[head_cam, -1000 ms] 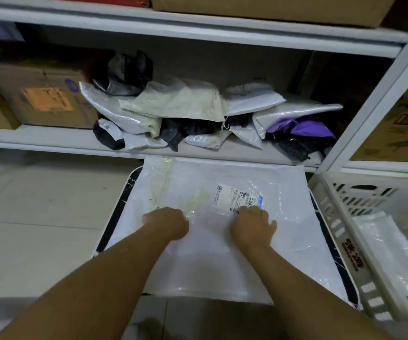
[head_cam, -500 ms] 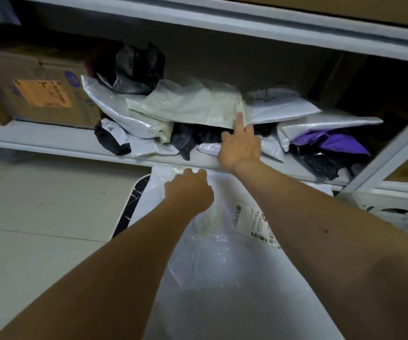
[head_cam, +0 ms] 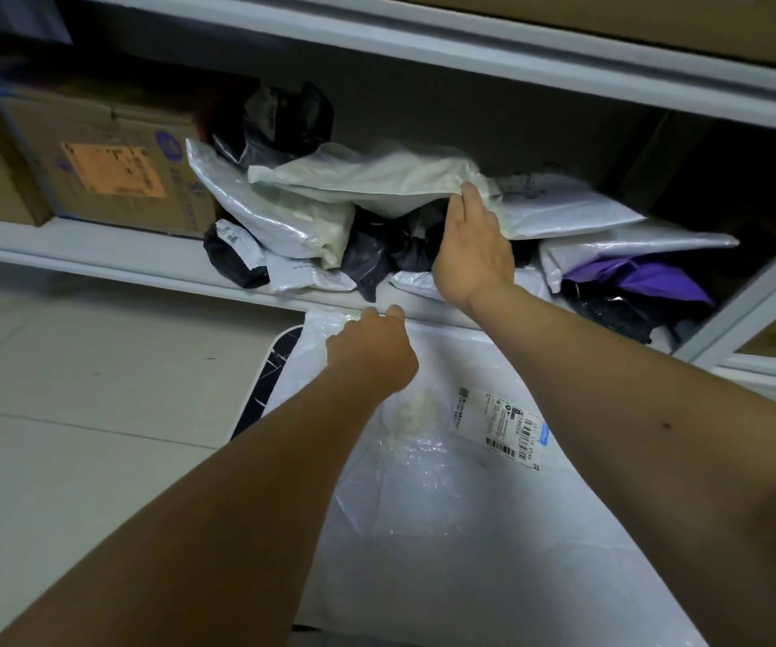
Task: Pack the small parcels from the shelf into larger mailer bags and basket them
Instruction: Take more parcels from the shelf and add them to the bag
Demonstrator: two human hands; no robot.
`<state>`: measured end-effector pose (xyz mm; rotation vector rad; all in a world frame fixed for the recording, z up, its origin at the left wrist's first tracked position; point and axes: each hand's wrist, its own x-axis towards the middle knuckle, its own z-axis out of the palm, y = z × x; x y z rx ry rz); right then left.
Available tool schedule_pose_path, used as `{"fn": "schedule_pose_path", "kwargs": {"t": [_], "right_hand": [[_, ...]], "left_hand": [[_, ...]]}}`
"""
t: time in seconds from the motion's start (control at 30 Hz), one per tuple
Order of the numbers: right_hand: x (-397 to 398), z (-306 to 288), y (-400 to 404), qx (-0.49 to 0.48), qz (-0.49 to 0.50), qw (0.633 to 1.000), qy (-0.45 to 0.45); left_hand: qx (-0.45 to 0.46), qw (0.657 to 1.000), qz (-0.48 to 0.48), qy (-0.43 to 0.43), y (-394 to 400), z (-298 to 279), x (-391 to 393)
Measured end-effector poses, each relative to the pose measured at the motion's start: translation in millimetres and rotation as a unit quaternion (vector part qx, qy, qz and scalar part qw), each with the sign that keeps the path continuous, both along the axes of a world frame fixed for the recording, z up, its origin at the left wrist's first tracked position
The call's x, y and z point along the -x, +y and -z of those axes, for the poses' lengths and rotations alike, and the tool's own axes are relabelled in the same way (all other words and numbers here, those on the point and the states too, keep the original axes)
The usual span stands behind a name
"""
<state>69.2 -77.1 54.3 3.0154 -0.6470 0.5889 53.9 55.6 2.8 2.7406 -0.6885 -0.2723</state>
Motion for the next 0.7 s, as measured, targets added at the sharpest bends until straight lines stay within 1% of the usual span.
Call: {"fn": "schedule_pose_path", "kwargs": {"t": [0.07, 0.23, 0.3, 0.33, 0.37, 0.4, 0.47, 0.57, 0.6, 0.63, 0.7], "right_hand": [[8.2, -12.9, 7.1, -0.019, -0.023, 0.999, -0.02], [30.4, -40.9, 16.2, -0.062, -0.068, 0.996, -0.018], [40.6, -51.5, 18.4, -0.07, -0.081, 0.994, -0.028], [46.7, -55.9, 19.3, -0.073, -0.088, 0.993, -0.036], [54.4, -59.7, 19.9, -0.072, -0.096, 0.992, -0.044], [59.0, -60.8, 20.2, -0.071, -0.105, 0.991, -0.051], [77.8, -60.4, 20.3, -0.061, -0.119, 0.988, -0.074], [114.6, -46.0, 22.5, -0.04, -0.122, 0.987, -0.102], [128.9, -37.9, 24.2, -0.035, -0.125, 0.986, -0.108], [144.1, -29.0, 26.5, -0.037, -0.129, 0.985, -0.112], [177.4, -9.6, 31.2, -0.054, -0.131, 0.983, -0.113]], "left_hand": [[0.03, 1.0, 0.004, 0.001, 4.7, -8.0, 4.9], [0.093, 0.995, -0.001, 0.021, 19.7, -23.0, 18.1], [0.132, 0.99, -0.019, 0.046, 26.6, -33.0, 27.9], [0.168, 0.983, -0.037, 0.066, 29.8, -38.3, 32.1], [0.214, 0.97, -0.064, 0.095, 32.3, -43.2, 35.9], [0.266, 0.949, -0.096, 0.141, 34.5, -47.6, 35.8], [0.366, 0.887, -0.15, 0.239, 38.4, -58.4, 43.8], [0.456, 0.816, -0.175, 0.308, 43.5, -67.6, 62.1], [0.468, 0.801, -0.184, 0.323, 44.7, -69.4, 67.5], [0.472, 0.795, -0.195, 0.328, 45.6, -69.4, 72.4], [0.459, 0.794, -0.231, 0.325, 46.1, -68.7, 87.0]]}}
